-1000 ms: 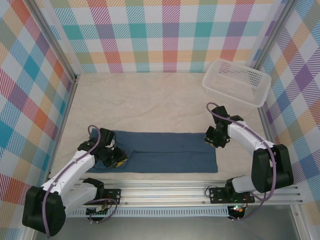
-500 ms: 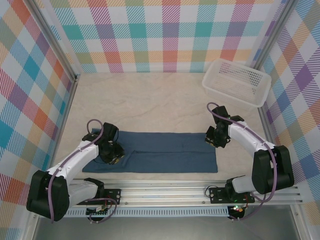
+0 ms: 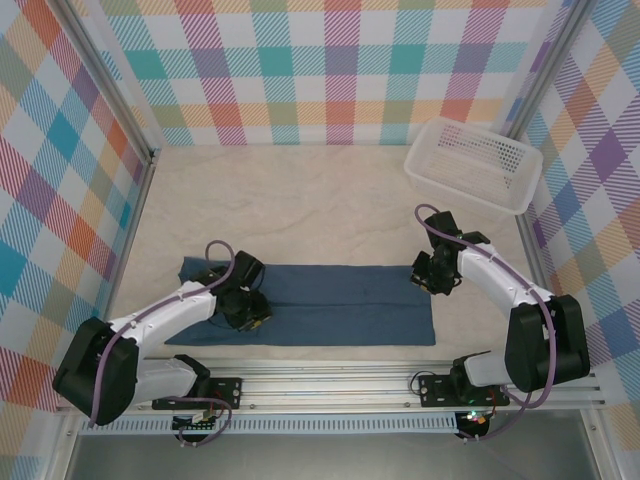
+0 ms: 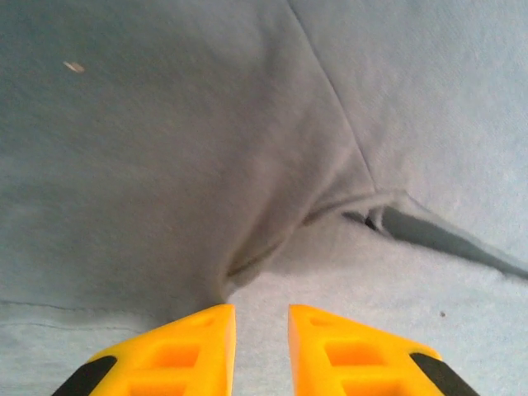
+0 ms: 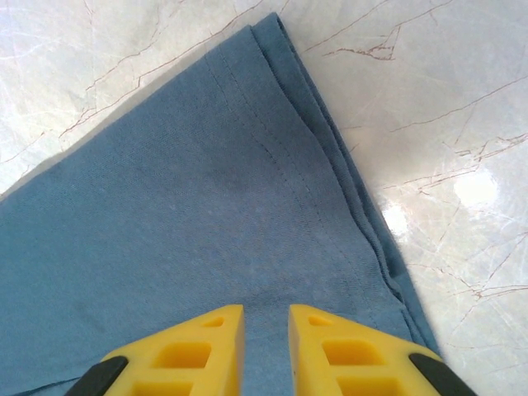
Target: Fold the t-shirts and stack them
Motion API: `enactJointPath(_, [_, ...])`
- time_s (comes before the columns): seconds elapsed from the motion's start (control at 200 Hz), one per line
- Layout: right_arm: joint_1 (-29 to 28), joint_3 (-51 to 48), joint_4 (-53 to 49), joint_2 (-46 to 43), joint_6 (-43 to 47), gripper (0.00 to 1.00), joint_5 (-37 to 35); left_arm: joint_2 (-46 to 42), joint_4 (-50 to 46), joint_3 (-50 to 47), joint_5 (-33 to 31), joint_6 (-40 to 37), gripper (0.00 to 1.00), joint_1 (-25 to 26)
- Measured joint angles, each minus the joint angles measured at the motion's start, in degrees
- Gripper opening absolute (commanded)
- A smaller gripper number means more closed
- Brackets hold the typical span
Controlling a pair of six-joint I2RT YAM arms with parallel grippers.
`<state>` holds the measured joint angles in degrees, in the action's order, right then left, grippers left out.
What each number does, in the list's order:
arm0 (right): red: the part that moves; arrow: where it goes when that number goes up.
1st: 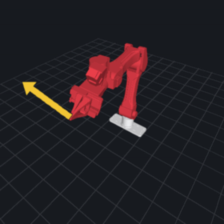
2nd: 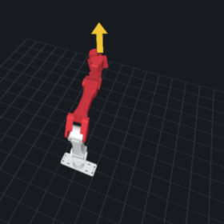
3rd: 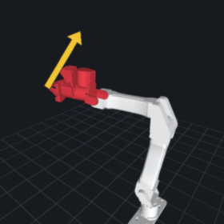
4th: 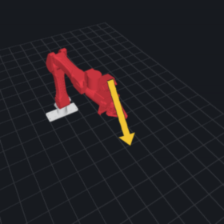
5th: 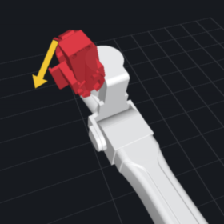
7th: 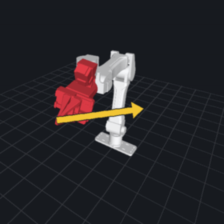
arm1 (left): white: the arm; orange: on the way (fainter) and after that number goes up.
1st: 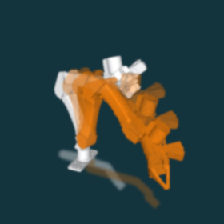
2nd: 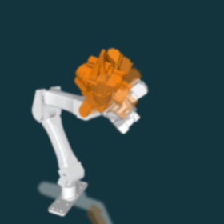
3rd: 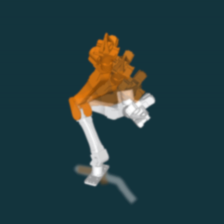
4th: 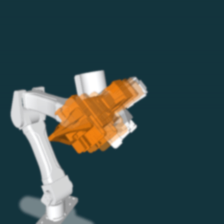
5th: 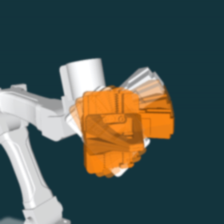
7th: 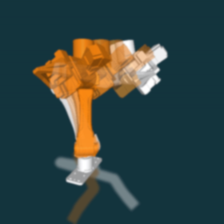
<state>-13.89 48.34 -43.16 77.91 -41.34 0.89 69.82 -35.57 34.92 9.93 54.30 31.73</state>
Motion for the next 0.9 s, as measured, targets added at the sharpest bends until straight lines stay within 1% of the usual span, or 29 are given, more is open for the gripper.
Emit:
enactJointPath(0.125, [0.0, 0.0, 0.02, 0.0, -0.07, 0.21, 0.02, 1.33, -0.02, 0.0, 0.11, 0.7, 0.23, 2.34])
enactJointPath(0.27, [0.0, 0.0, 0.0, -0.04, -0.22, 0.21, 0.02, 2.14, -1.01, 0.33, -0.09, 0.81, 0.22, 2.71])
enactJointPath(0.325, [0.0, 0.0, 0.0, -0.24, -0.22, 0.21, 0.0, 0.7, -3.15, 1.49, -1.22, 0.85, 0.25, 2.71])
enactJointPath(0.415, [0.0, -0.02, -0.02, -0.7, -0.2, 0.21, 0.0, -4.0, -7.82, 5.09, -5.33, 1.03, 0.28, 2.62])
enactJointPath(0.475, [0.0, -0.02, 0.0, -0.81, -0.2, 0.21, 0.02, -7.13, -8.72, 6.51, -6.62, 1.03, 0.3, 1.38])
enactJointPath(0.54, [0.0, -0.13, 0.04, -0.83, -0.2, 0.21, 0.04, -7.65, -9.09, 6.34, -6.88, 1.03, 0.33, -0.37])
enactJointPath(0.61, [0.0, -0.31, -0.02, -0.83, -0.2, 0.21, 0.04, -5.53, -9.05, 5.6, -7.28, 0.85, 0.37, -1.55])
enactJointPath(0.71, [0.0, -0.35, -0.02, -0.83, -0.17, 0.21, 0.04, 0.17, -7.54, 4.28, -7.41, 0.09, 0.39, -1.84])
enactJointPath(0.795, [0.0, -0.35, -0.02, -0.83, -0.17, 0.21, 0.02, 3.28, -5.57, 3.54, -6.62, -0.46, 0.4, -1.81])
enactJointPath(0.905, [0.0, -0.35, -0.02, -0.83, -0.17, 0.21, 0.04, 4.72, -2.91, 3.45, -5.68, -1.2, 0.39, -0.83])
